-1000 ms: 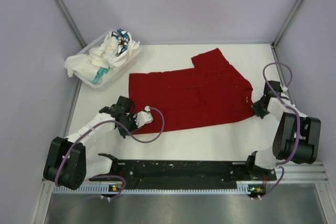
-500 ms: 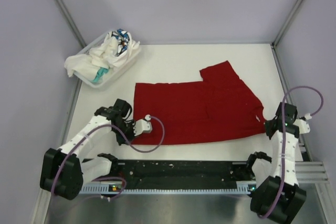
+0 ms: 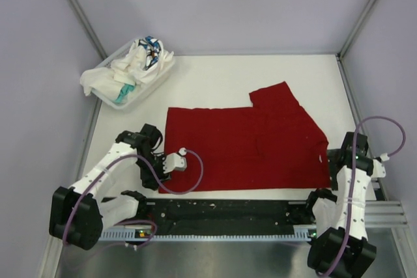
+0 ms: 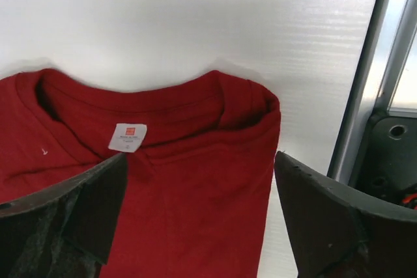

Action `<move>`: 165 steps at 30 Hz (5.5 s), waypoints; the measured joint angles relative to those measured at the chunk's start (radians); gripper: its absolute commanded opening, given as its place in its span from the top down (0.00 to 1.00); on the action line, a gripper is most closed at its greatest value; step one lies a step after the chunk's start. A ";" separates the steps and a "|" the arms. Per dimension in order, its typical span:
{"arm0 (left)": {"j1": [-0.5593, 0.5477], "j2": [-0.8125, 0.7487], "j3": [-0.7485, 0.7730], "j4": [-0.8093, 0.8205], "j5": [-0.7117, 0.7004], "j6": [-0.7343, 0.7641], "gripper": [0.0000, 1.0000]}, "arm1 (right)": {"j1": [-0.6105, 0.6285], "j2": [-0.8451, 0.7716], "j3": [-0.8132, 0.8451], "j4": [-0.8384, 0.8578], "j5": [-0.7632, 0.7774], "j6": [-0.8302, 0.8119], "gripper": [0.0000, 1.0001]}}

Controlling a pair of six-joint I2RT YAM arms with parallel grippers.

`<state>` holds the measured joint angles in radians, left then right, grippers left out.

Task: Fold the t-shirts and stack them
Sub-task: Fold the flattened tshirt in 1/3 of the way, then grap the side of the flattened tshirt furthest away from the robot with both arms, then fold the other side of the tshirt into a rectangle

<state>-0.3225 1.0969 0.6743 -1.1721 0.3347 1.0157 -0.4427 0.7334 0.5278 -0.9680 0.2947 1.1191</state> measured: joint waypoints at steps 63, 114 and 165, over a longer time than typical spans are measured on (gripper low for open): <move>0.202 0.869 0.883 0.219 0.092 -0.323 1.00 | 0.506 1.021 0.936 0.285 -0.338 -0.950 1.00; 0.152 0.485 0.386 0.203 0.050 0.021 0.36 | 0.378 0.502 0.383 -0.224 -0.172 -0.723 0.50; 0.210 0.531 0.336 0.320 -0.087 -0.126 0.62 | 1.144 0.647 0.440 0.115 -0.118 -0.330 1.00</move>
<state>-0.1127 1.6276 1.0103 -0.8520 0.2478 0.8902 0.7013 1.3804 0.9676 -0.8532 0.1764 0.7887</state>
